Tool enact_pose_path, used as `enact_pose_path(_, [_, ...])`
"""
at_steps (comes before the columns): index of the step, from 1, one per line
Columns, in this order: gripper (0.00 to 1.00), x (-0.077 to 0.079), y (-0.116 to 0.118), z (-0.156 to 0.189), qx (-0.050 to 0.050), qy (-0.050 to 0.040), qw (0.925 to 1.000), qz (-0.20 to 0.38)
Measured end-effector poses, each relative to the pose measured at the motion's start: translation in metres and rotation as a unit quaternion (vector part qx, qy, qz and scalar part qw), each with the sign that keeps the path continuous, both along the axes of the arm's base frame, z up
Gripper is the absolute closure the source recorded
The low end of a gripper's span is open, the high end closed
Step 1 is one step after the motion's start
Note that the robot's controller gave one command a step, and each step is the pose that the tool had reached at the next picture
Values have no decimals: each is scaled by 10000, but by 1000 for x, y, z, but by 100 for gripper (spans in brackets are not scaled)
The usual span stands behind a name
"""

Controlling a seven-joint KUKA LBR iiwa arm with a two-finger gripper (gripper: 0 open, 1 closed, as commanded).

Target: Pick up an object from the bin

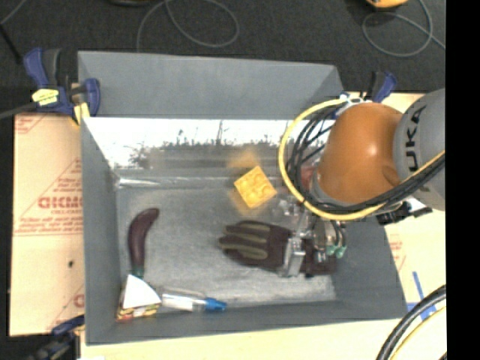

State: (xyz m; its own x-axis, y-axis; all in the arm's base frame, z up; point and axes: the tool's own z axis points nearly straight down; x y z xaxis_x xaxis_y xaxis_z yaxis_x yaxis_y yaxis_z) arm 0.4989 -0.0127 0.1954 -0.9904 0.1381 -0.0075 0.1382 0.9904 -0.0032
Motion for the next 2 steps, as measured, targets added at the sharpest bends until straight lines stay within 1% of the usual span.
enact_pose_path(1, [0,0,0,0,-3,1,10000,3])
enact_pose_path(2, [0,3,0,-13,-10,-27,9994,337])
